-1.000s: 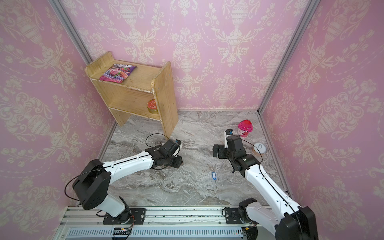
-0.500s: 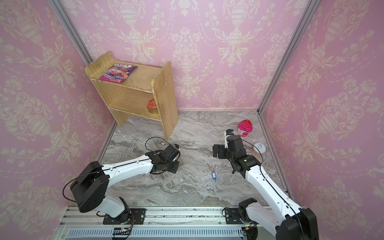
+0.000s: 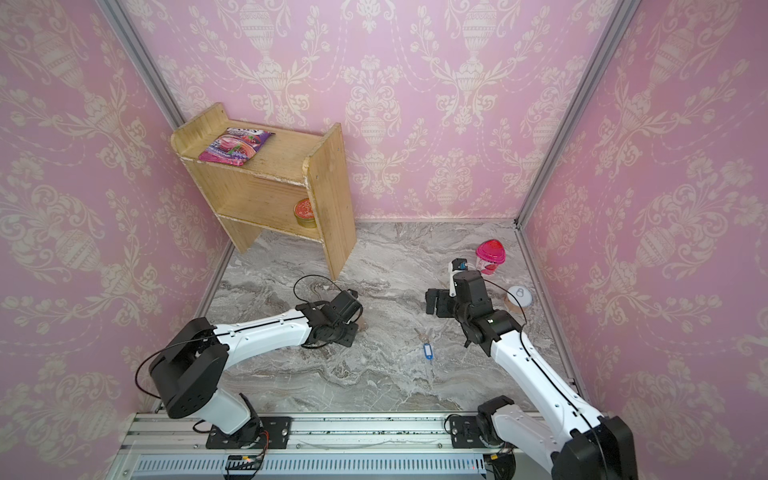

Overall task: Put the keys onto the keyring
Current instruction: 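Lower the left gripper and close it on the ring plate's edge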

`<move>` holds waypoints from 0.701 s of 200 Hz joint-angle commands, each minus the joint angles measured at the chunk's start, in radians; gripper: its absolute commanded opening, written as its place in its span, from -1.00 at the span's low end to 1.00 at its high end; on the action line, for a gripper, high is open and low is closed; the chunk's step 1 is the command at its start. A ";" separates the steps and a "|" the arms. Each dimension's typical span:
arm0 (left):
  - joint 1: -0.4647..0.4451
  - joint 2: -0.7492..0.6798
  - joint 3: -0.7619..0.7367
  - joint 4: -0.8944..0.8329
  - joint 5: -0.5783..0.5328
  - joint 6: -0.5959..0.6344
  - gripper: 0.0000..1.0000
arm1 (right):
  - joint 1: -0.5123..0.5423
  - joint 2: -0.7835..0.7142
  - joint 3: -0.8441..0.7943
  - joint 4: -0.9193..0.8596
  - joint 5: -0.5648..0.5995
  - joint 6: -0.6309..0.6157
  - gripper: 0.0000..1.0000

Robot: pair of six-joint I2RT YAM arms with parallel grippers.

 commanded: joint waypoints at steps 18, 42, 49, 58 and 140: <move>-0.001 0.022 0.037 -0.030 -0.051 0.033 -0.51 | 0.008 -0.021 -0.010 -0.014 0.023 0.015 0.99; 0.000 0.028 0.040 -0.031 -0.054 0.037 -0.53 | 0.008 -0.021 -0.013 -0.012 0.023 0.015 1.00; 0.000 0.030 0.041 -0.030 -0.054 0.038 -0.53 | 0.007 -0.020 -0.013 -0.012 0.024 0.016 0.99; -0.001 0.032 0.043 -0.031 -0.053 0.041 -0.54 | 0.007 -0.021 -0.012 -0.012 0.026 0.017 0.99; 0.002 0.056 0.058 -0.038 -0.070 0.054 -0.73 | 0.008 -0.038 -0.018 -0.016 0.037 0.018 0.99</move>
